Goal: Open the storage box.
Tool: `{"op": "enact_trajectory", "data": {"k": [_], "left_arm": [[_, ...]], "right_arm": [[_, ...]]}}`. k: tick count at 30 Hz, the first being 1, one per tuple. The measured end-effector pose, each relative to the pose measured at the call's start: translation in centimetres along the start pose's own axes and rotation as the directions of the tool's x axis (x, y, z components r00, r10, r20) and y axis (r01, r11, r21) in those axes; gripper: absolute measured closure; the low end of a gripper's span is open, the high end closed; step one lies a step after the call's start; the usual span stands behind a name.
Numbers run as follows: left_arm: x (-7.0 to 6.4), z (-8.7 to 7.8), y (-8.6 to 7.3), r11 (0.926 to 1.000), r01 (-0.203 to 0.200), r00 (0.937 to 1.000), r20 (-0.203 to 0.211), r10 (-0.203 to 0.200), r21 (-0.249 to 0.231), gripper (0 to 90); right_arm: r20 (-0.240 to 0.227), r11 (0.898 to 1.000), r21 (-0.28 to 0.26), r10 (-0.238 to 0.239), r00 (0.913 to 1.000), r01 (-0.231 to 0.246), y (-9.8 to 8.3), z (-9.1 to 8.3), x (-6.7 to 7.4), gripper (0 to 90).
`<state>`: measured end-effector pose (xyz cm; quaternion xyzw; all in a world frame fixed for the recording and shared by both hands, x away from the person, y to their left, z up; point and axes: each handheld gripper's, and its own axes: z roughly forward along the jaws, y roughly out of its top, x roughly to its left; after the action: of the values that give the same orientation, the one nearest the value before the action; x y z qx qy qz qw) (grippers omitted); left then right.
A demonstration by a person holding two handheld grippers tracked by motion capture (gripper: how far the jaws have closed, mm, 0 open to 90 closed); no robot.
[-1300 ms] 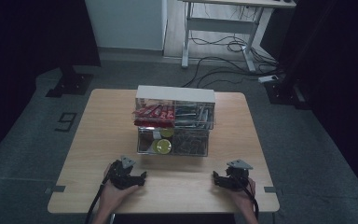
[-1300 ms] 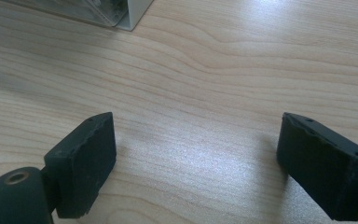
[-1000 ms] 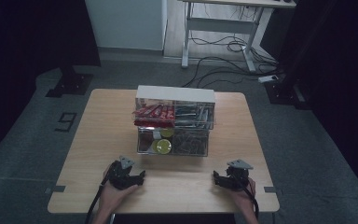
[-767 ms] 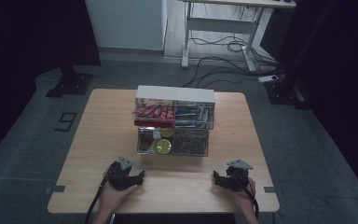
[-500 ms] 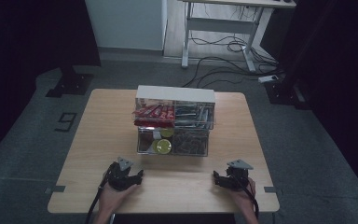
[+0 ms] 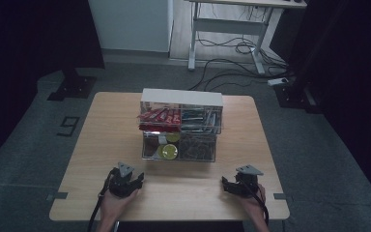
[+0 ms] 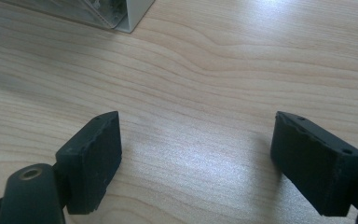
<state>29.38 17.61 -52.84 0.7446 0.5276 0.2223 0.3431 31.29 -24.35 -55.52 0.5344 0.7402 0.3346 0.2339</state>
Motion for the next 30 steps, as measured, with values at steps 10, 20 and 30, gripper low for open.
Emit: {"op": "enact_trajectory", "data": {"k": [10, 20, 30], "left_arm": [[0.5, -2.0, 0.8, 0.9958, 0.058, 0.9967, 0.061, -0.053, -0.071, 79.6], [-0.1, -3.5, 2.3, 0.994, 0.046, 0.9944, 0.099, -0.037, -0.099, 90.0], [-1.0, -5.0, 4.6, 0.9911, 0.024, 0.9895, 0.144, -0.005, -0.131, 90.0]], "right_arm": [[0.002, 1.0, 0.001, 0.003, 1.0, -0.003, 0.0, 0.0, 0.0, 16.4], [0.008, 1.0, 0.001, 0.01, 0.9999, -0.01, 0.0, -0.1, 0.0, 16.7], [0.012, 1.0, 0.0, 0.012, 0.9999, -0.012, -0.1, -0.1, -0.1, 16.8]]}}
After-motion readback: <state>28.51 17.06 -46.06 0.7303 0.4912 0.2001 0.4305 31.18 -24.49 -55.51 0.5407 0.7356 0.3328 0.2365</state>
